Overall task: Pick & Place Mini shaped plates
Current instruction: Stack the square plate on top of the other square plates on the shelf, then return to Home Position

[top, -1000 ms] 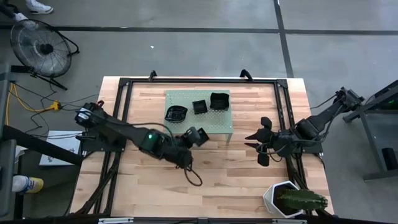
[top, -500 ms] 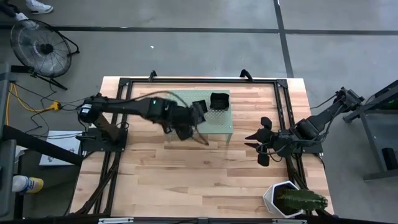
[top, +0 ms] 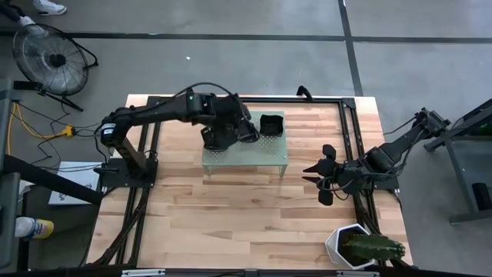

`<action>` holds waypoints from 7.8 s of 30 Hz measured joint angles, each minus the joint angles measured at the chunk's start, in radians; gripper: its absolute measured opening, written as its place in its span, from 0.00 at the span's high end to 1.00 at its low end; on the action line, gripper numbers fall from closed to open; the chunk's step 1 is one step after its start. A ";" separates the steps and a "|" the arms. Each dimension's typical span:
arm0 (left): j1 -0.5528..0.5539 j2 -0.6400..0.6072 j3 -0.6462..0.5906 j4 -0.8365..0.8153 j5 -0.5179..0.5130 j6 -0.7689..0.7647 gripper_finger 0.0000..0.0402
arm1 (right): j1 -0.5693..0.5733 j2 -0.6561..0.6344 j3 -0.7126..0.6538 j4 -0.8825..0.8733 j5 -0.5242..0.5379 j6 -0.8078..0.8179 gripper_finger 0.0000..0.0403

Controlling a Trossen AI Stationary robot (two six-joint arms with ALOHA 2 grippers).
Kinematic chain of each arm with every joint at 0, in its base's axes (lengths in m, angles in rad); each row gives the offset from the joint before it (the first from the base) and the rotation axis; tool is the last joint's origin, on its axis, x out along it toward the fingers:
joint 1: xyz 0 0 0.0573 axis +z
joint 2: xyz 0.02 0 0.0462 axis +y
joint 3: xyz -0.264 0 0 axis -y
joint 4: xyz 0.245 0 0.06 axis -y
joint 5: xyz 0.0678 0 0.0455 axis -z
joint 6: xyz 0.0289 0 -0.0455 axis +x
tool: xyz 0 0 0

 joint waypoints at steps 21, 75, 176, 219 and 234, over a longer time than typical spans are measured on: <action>0.147 0.000 -0.013 0.061 0.260 0.088 1.00 | 0.000 0.000 0.000 0.000 0.001 0.045 0.77; 0.144 0.062 -0.085 0.132 0.224 0.132 1.00 | 0.000 0.000 0.000 0.001 0.001 0.048 0.77; -0.194 -1.014 -1.046 0.590 0.082 -0.663 0.75 | 0.384 -0.653 -0.349 -0.087 0.689 0.200 0.77; -0.321 -1.499 -1.382 0.733 0.010 -0.717 0.75 | -0.152 -0.941 -0.818 0.771 -0.151 -0.418 0.77; -0.321 -1.602 -1.627 1.028 -0.024 -0.740 0.75 | -0.447 -0.922 -0.842 0.706 -0.469 -0.397 0.77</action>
